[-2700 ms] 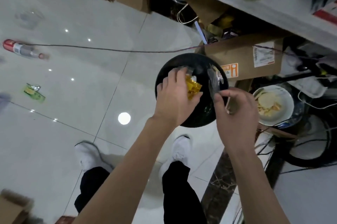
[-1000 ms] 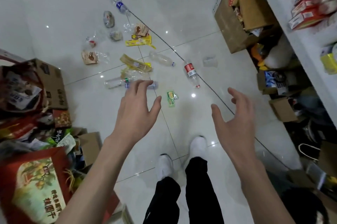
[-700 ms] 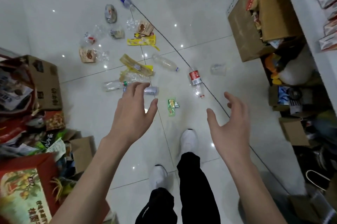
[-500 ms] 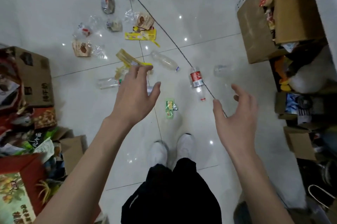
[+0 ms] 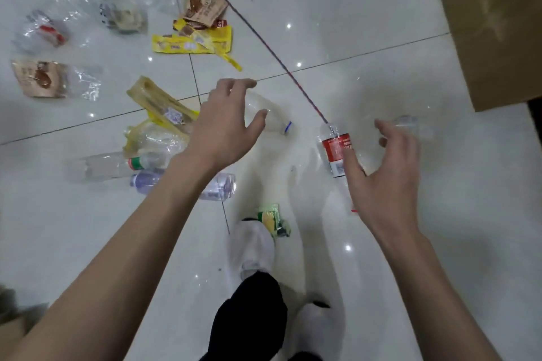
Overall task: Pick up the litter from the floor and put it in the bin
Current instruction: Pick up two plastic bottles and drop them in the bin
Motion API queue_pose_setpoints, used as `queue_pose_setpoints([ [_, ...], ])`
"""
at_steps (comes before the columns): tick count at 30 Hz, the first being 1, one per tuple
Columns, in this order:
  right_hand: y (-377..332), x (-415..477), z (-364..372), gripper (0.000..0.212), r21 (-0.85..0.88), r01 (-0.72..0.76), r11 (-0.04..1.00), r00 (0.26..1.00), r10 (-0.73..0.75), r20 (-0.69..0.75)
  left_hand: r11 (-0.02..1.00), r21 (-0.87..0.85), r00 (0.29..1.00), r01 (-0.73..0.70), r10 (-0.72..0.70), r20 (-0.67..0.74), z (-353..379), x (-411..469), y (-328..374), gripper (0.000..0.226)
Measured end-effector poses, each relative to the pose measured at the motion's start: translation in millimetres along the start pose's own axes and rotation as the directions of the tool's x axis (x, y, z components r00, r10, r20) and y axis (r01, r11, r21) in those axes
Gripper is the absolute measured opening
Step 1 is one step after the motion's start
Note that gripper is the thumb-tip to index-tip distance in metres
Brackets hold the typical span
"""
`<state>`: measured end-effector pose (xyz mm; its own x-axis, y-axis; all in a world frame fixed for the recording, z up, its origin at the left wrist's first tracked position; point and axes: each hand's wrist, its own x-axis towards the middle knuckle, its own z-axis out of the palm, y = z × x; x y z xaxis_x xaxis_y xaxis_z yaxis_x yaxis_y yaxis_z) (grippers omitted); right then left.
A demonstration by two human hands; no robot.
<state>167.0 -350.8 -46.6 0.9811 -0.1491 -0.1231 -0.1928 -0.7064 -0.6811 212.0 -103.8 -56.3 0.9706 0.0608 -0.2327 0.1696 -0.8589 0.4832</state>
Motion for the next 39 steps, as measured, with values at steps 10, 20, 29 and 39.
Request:
queue_pose_setpoints([
  [10, 103, 40, 122, 0.069, -0.173, -0.048, 0.984, 0.999, 0.044, -0.031, 0.883, 0.418, 0.977, -0.213, 0.188, 0.101, 123, 75, -79, 0.080],
  [20, 91, 40, 90, 0.077, -0.153, -0.072, 0.986, 0.997, 0.075, 0.015, 0.878, 0.467, 0.993, -0.103, 0.118, -0.004, 97, 70, -49, 0.081],
  [29, -112, -7, -118, 0.081, -0.010, -0.034, 0.999, 0.998, 0.034, -0.061, 0.976, 0.215, 0.998, -0.034, 0.046, -0.049, -128, -31, 98, 0.081],
  [39, -379, -85, -405, 0.081, 0.155, 0.089, 0.984, 0.962, -0.044, -0.269, 0.999, 0.037, 0.976, -0.034, 0.041, -0.213, -450, -172, 312, 0.080],
])
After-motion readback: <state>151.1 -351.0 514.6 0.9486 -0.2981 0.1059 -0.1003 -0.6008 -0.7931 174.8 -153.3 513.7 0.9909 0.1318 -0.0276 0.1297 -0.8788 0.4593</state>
